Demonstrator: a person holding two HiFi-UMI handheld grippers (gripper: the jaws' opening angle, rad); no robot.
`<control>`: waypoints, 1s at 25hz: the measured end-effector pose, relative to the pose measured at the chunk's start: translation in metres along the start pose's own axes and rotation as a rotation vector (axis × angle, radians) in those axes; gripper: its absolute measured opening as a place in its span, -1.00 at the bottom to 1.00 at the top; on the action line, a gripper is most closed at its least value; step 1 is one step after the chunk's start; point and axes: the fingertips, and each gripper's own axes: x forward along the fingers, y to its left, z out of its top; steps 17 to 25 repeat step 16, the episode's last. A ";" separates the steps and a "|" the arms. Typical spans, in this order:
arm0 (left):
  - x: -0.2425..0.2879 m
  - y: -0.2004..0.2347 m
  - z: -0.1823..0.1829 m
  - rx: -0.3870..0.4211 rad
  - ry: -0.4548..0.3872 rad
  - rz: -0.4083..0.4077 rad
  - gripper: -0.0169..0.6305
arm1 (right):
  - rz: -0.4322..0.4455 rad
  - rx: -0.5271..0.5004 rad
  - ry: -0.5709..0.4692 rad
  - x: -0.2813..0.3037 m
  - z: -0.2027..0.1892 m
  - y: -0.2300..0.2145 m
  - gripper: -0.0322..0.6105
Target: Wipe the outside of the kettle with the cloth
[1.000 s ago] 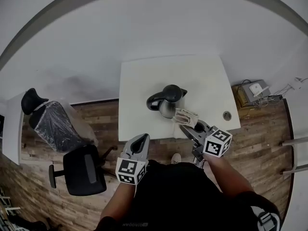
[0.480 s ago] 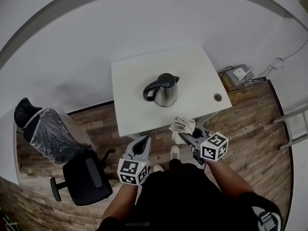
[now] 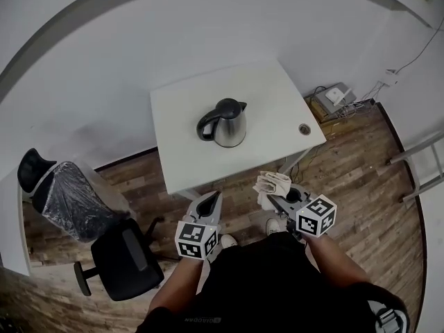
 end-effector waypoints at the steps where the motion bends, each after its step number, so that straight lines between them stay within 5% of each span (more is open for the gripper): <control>1: 0.000 0.002 0.003 -0.002 -0.004 0.024 -0.92 | 0.011 -0.012 0.005 0.000 0.004 -0.003 -0.61; 6: 0.012 -0.009 0.024 -0.075 -0.068 0.109 -0.92 | 0.073 -0.092 0.042 -0.010 0.020 -0.019 -0.61; 13: 0.020 -0.039 0.016 -0.050 -0.048 0.159 -0.92 | 0.112 -0.078 0.040 -0.020 0.014 -0.044 -0.61; 25: 0.027 -0.046 0.014 -0.061 -0.044 0.167 -0.92 | 0.118 -0.070 0.046 -0.030 0.009 -0.052 -0.61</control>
